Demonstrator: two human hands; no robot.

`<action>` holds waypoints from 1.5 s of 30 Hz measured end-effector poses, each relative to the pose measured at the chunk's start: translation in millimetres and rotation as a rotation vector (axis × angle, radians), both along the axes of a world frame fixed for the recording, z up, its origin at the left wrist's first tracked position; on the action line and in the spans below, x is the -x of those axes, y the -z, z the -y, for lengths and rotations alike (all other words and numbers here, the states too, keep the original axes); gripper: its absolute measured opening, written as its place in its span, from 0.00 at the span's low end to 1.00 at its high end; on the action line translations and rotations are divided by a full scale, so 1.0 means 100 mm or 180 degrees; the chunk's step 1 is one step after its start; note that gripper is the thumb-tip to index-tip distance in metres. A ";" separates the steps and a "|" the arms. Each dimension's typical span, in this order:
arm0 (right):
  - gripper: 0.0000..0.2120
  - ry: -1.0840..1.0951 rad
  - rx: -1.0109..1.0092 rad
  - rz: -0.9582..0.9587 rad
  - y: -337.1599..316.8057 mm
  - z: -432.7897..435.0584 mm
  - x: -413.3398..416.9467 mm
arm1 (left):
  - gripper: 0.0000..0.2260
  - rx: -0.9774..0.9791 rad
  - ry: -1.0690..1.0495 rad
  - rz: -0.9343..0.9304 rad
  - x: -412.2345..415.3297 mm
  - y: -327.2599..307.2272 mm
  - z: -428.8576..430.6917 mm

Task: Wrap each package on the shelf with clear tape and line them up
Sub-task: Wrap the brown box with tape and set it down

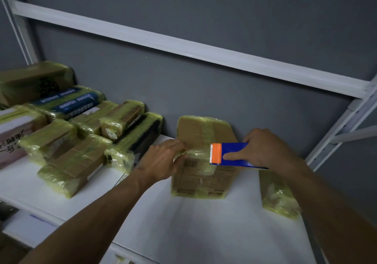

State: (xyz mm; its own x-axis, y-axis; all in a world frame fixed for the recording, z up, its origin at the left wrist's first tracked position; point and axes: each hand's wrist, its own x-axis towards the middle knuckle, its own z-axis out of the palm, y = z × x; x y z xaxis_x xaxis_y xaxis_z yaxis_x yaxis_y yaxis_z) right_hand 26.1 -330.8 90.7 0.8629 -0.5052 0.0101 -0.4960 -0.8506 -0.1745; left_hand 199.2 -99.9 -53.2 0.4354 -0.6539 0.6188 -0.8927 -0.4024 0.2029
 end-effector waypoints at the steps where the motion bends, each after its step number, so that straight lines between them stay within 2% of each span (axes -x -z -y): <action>1: 0.34 0.0002 -0.0012 0.0005 0.01 0.00 -0.01 | 0.13 -0.0093 0.0021 0.0056 0.01 -0.01 0.01; 3: 0.37 -0.0019 -0.0015 0.0000 0.02 -0.02 -0.04 | 0.16 -0.0285 0.0065 0.0302 0.02 -0.02 -0.01; 5: 0.39 -0.0013 -0.0035 -0.0016 0.03 -0.02 -0.07 | 0.16 -0.0410 0.0061 0.0380 0.04 -0.04 -0.02; 7: 0.40 0.0009 -0.0074 -0.0024 0.04 -0.02 -0.08 | 0.16 -0.0505 0.0037 0.0086 0.08 -0.15 0.04; 9: 0.40 -0.0021 -0.0069 -0.0046 0.04 0.00 -0.10 | 0.20 -0.0725 0.0008 -0.0048 0.11 -0.28 0.16; 13: 0.38 -0.0008 -0.0109 -0.0111 0.04 0.02 -0.11 | 0.14 -0.0955 0.0174 -0.0357 0.18 -0.42 0.33; 15: 0.37 0.0020 -0.0097 -0.0094 0.05 0.01 -0.12 | 0.16 -0.1100 0.0152 -0.0359 0.23 -0.40 0.33; 33: 0.33 0.0056 -0.0179 0.0010 0.04 0.08 0.13 | 0.14 -0.0653 -0.0085 -0.0568 0.11 -0.22 0.16; 37: 0.35 0.0040 -0.0084 0.0023 0.06 0.06 0.18 | 0.15 -0.0686 0.0209 -0.0559 0.14 -0.18 0.07; 40: 0.36 0.0009 -0.0153 -0.0052 0.10 0.02 0.16 | 0.15 -0.0588 0.0360 -0.0802 0.17 -0.17 0.04; 42: 0.36 0.0005 -0.0171 -0.0090 0.12 0.01 0.15 | 0.18 -0.0680 0.0300 -0.0615 0.21 -0.14 0.01; 45: 0.37 0.0045 -0.0168 -0.0112 0.12 0.01 0.12 | 0.26 -0.0896 0.0174 -0.0280 0.33 -0.20 0.04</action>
State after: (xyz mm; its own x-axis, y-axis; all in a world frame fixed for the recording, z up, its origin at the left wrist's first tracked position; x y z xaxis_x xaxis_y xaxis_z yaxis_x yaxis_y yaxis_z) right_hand 14.2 -332.1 78.8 0.8551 -0.5163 -0.0472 -0.5144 -0.8336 -0.2012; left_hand 165.8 -103.6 -33.1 0.4386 -0.8184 0.3714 -0.8986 -0.4055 0.1676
